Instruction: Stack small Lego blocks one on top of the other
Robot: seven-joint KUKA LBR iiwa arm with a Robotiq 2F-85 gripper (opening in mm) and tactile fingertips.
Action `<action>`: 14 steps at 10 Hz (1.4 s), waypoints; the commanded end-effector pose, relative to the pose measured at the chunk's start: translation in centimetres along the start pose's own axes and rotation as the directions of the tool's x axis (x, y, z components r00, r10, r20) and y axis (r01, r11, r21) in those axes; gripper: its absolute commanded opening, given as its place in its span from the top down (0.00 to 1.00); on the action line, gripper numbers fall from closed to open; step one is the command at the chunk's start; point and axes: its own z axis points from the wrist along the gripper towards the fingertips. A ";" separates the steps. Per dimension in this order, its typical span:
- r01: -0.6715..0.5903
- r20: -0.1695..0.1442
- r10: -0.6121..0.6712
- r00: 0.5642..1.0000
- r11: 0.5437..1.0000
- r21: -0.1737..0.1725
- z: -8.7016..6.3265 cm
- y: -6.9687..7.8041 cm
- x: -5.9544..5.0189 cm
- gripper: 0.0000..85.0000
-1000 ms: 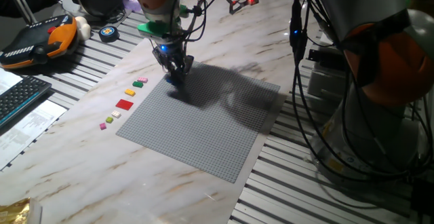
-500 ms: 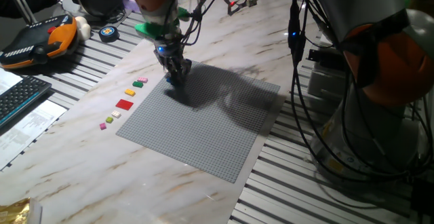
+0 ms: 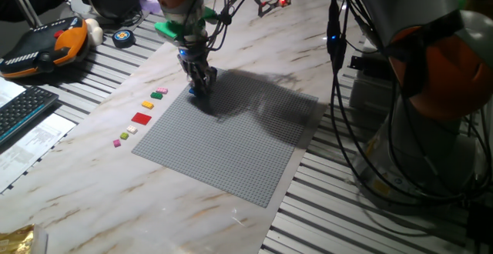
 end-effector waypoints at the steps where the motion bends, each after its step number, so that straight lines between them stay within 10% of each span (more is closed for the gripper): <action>1: 0.063 -0.011 -0.063 0.998 0.998 -0.002 0.0 0.0 0.1 0.98; 14: 0.228 -0.006 -0.228 0.974 0.974 -0.007 -0.1 0.2 0.2 0.98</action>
